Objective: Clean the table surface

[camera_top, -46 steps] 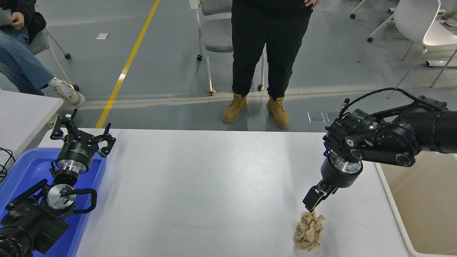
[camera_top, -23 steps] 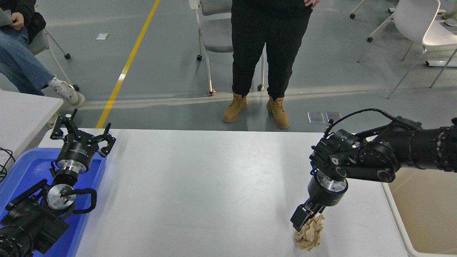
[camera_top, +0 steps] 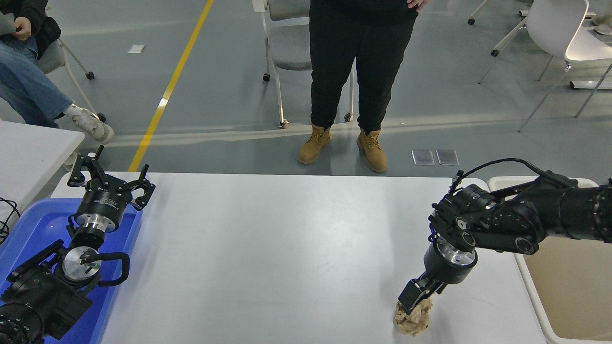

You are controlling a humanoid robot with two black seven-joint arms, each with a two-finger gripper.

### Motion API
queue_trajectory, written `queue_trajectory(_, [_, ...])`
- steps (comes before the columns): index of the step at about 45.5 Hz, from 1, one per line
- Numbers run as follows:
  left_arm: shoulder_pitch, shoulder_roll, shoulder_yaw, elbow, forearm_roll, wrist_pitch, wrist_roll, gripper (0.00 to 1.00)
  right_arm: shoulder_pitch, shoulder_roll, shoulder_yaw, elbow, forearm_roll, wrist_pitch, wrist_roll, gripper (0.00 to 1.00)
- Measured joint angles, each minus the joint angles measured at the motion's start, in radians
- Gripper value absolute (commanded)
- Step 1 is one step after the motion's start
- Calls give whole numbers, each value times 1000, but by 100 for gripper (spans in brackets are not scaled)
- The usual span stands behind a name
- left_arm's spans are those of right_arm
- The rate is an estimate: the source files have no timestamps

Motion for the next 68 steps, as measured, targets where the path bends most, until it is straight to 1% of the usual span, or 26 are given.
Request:
queue_trajectory(9, [0, 0, 0, 0, 0, 0, 0, 100, -44, -16, 2, -17, 3, -37, 0, 98])
queue_trajectory(24, [0, 0, 0, 0, 0, 0, 0, 100, -100, -19, 23, -31, 4, -59, 0, 98])
queue_trajectory(30, [0, 0, 0, 0, 0, 0, 0, 100, -110, -2, 32, -40, 5, -62, 0, 98])
queue_trajectory(35, [0, 0, 0, 0, 0, 0, 0, 100, -111, 25, 36, -54, 6, -66, 1, 96])
queue_trajectory(36, [0, 0, 0, 0, 0, 0, 0, 100, -111, 30, 37, -57, 6, -66, 1, 93])
queue_trajectory(39, [0, 0, 0, 0, 0, 0, 0, 100, -108, 47, 39, -68, 6, -71, 2, 80])
queue_trajectory(43, [0, 0, 0, 0, 0, 0, 0, 100, -107, 67, 40, -85, 6, -85, 3, 72])
queue_trajectory(46, [0, 0, 0, 0, 0, 0, 0, 100, -107, 79, 41, -97, 6, -95, 4, 62])
queue_trajectory(48, [0, 0, 0, 0, 0, 0, 0, 100, -109, 87, 41, -104, 6, -102, 4, 57])
queue_trajectory(50, [0, 0, 0, 0, 0, 0, 0, 100, -111, 92, 41, -108, 4, -106, 5, 55])
queue_trajectory(60, [0, 0, 0, 0, 0, 0, 0, 100, -117, 106, 38, -122, -2, -121, 10, 54])
queue_trajectory(63, [0, 0, 0, 0, 0, 0, 0, 100, -118, 107, 36, -123, -3, -123, 11, 45])
queue_trajectory(66, [0, 0, 0, 0, 0, 0, 0, 100, -119, 108, 35, -125, -3, -125, 13, 32])
queue_trajectory(68, [0, 0, 0, 0, 0, 0, 0, 100, -120, 109, 34, -125, -5, -125, 18, 21])
